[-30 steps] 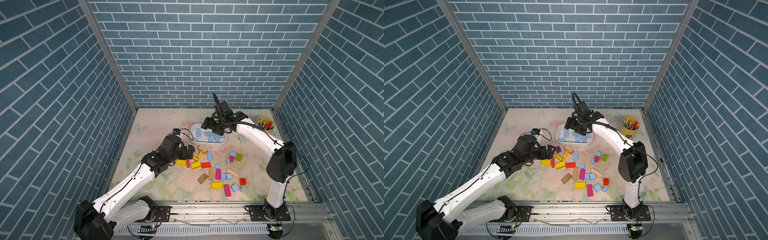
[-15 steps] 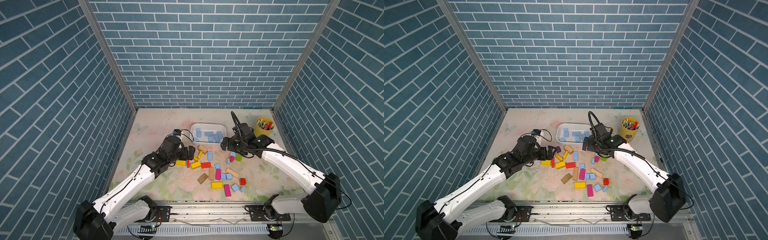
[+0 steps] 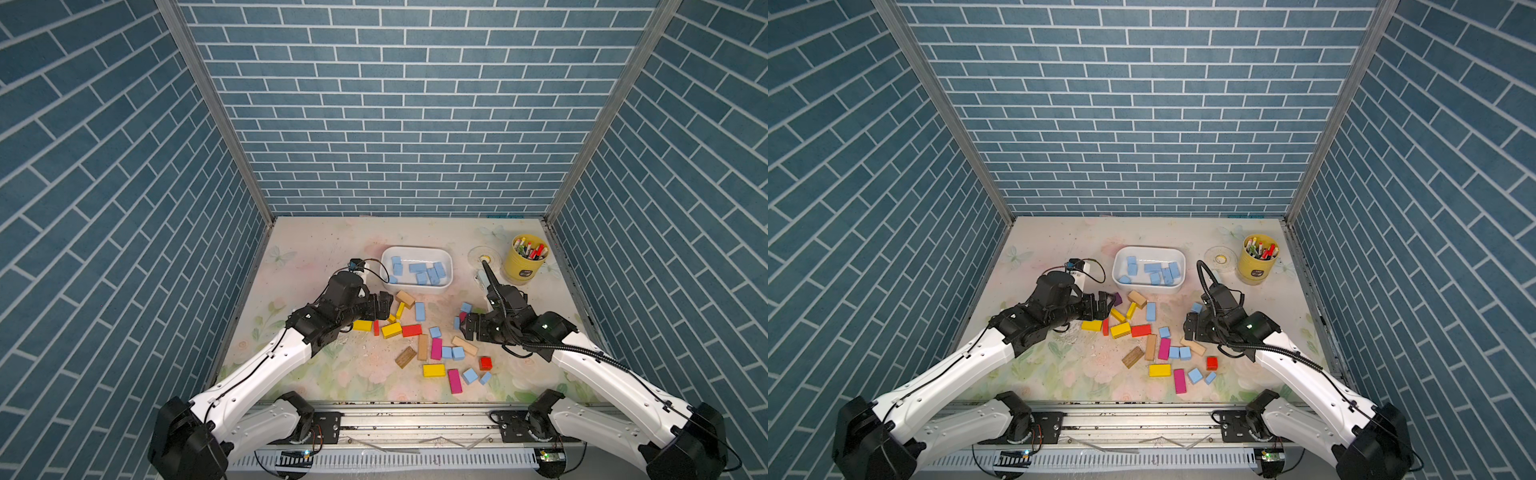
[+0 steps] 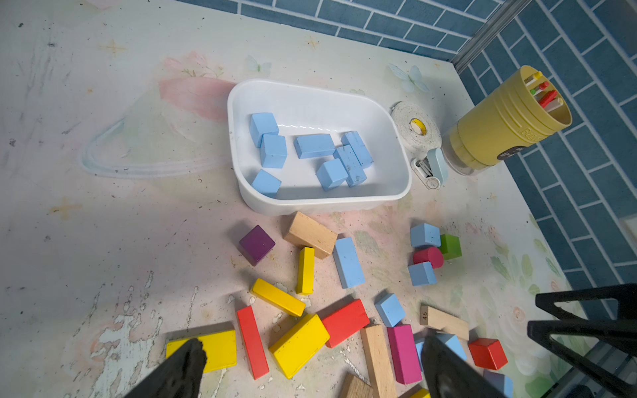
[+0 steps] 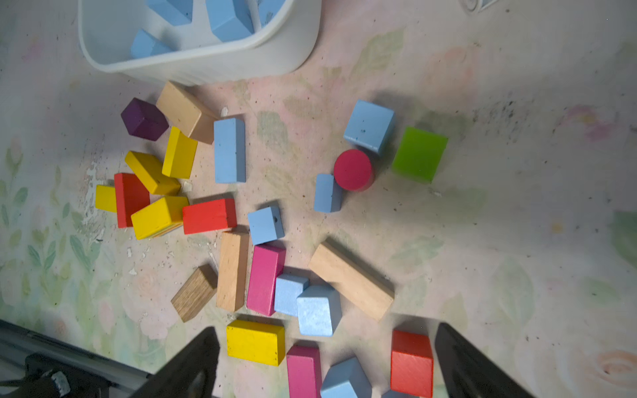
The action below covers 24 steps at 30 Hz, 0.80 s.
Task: Pick out the blue building blocks
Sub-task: Pick up the building block from the center of the board.
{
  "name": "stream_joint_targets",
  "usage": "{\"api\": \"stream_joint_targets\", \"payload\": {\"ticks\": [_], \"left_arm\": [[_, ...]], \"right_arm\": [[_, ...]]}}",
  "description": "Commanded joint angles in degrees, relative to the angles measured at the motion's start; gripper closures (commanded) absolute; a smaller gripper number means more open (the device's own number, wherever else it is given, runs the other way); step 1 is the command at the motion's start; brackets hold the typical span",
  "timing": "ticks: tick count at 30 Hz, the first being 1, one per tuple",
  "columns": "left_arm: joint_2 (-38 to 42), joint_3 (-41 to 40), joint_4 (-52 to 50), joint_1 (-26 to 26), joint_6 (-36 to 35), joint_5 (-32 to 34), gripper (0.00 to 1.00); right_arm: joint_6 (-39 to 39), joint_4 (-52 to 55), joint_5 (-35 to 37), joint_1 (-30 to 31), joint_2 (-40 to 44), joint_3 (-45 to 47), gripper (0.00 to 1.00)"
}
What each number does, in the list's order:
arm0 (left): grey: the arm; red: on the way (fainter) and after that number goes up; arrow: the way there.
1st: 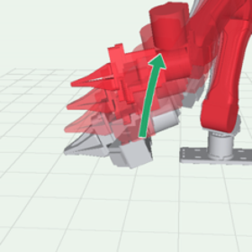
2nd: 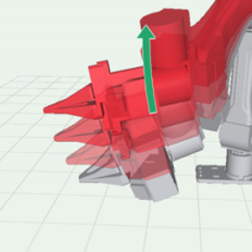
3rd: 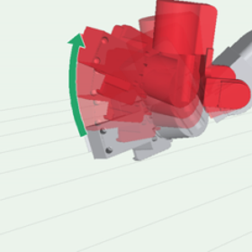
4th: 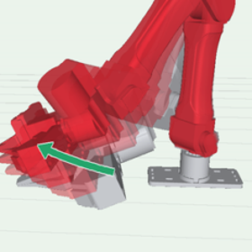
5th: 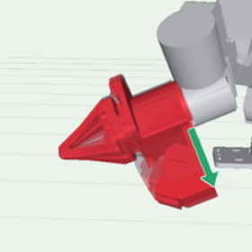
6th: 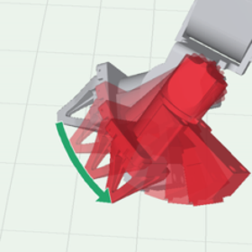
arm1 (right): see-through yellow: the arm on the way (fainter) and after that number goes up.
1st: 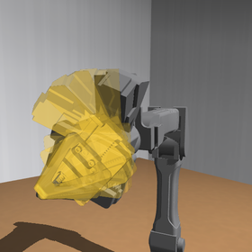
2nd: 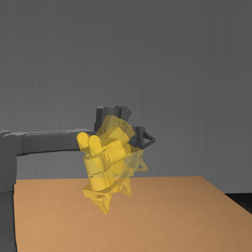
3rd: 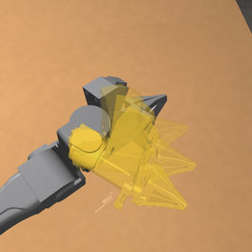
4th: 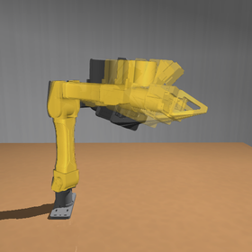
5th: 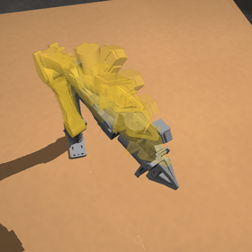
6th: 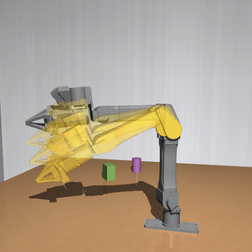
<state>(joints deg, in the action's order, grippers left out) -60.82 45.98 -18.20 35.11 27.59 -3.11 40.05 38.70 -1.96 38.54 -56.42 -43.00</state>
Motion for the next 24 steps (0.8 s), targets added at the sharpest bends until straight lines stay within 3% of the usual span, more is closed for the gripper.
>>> {"api": "stream_joint_targets", "payload": {"ticks": [1,11,18,24], "left_arm": [[-0.4,-1.3,1.1,-0.1,-0.9,-1.2,0.01],[-1.6,-3.7,7.4,-0.1,-0.4,-7.6,0.01],[-0.9,-4.3,12.0,-0.1,-2.8,-14.1,0.01],[1.0,-4.6,12.6,-0.1,-4.0,-14.9,0.01]], "right_arm": [[-1.5,1.8,-2.9,0.6,1.2,1.6,0.03],[2.7,2.2,2.2,7.1,0.2,4.4,0.06],[3.4,5.6,9.3,13.1,-7.3,0.5,0.10],[4.1,6.6,13.4,17.5,-13.9,-2.7,0.16]]}}
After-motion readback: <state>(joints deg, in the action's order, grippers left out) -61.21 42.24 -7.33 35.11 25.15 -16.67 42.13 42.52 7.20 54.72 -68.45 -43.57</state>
